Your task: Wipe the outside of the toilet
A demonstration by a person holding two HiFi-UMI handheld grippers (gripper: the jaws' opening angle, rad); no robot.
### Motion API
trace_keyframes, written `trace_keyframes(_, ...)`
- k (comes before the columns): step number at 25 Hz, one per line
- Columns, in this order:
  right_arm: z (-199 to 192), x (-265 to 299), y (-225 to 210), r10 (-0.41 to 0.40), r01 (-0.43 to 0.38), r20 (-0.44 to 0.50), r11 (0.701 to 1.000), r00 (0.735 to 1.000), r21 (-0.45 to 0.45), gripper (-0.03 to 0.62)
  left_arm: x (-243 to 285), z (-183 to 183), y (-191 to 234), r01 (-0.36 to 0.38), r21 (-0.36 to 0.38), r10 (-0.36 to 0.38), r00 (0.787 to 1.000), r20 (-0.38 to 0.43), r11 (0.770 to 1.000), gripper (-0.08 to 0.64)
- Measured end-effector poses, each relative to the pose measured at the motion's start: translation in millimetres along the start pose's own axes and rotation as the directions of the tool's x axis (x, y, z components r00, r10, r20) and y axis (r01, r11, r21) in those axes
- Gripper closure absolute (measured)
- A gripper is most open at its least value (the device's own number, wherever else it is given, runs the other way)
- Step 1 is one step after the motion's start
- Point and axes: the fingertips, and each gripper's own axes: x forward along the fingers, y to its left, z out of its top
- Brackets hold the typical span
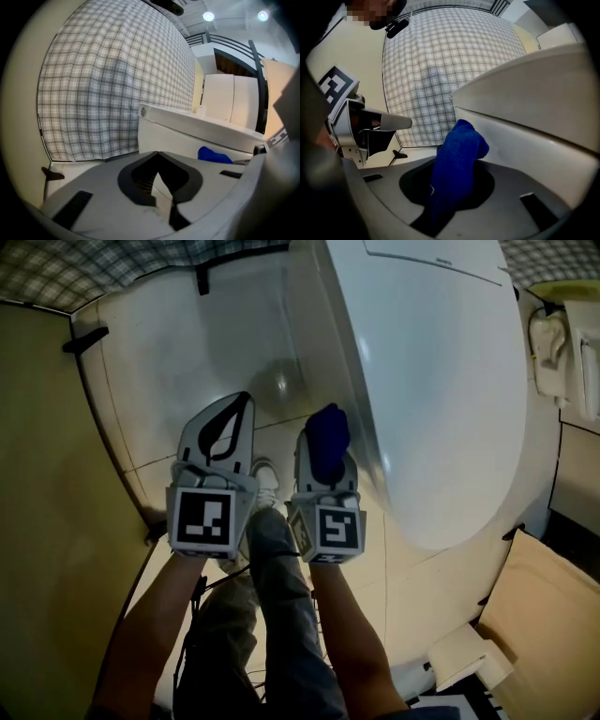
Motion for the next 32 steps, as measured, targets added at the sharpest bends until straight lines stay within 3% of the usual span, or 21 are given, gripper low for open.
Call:
trace_keyframes(4, -23, -23, -12, -0.031, 0.031, -0.017, 1.000, 0.999, -0.006, 0.517, -8, -14, -26, 0.041, 0.014, -0.041, 0.999, -0.022, 0.999, 0.541)
trace_keyframes(7, -11, -5, 4, 0.025, -0.025, -0.008, 0.999, 1.000, -0.035, 0.517, -3, -8, -16, 0.014, -0.016, -0.015, 1.000, -0.011, 1.000, 0.542)
trace_keyframes(10, 15, 49, 27, 0.110, -0.109, 0.026, 0.993, 0.994, -0.038, 0.517, 8, 0, 14, -0.037, -0.041, 0.037, 0.999, -0.006, 0.998, 0.543)
trace_keyframes(13, 38, 125, 35, 0.146, -0.142, 0.075, 0.988, 0.986, -0.058, 0.517, 22, 4, 49, -0.079, -0.039, 0.079, 0.997, 0.001, 0.996, 0.543)
trace_keyframes(15, 45, 173, 33, 0.143, -0.139, 0.065, 0.989, 0.988, -0.059, 0.517, 30, 3, 71, -0.105, -0.036, 0.105, 0.994, 0.000, 0.994, 0.543)
trace_keyframes(18, 45, 231, 26, 0.109, -0.109, 0.030, 0.994, 0.994, 0.009, 0.517, 42, -6, 99, -0.147, -0.047, 0.146, 0.989, -0.017, 0.988, 0.542)
trace_keyframes(23, 22, 287, 11, 0.061, -0.059, -0.051, 0.998, 0.997, 0.033, 0.518, 66, -20, 118, -0.171, -0.057, 0.169, 0.985, -0.037, 0.984, 0.542)
trace_keyframes(27, 16, 288, 8, 0.059, -0.060, -0.049, 0.998, 0.997, -0.008, 0.518, 88, -33, 121, -0.149, -0.047, 0.147, 0.988, -0.045, 0.988, 0.543)
trace_keyframes(32, -3, 221, -2, 0.052, -0.053, -0.036, 0.998, 0.998, -0.042, 0.518, 103, -43, 99, -0.101, -0.023, 0.100, 0.994, -0.032, 0.995, 0.541)
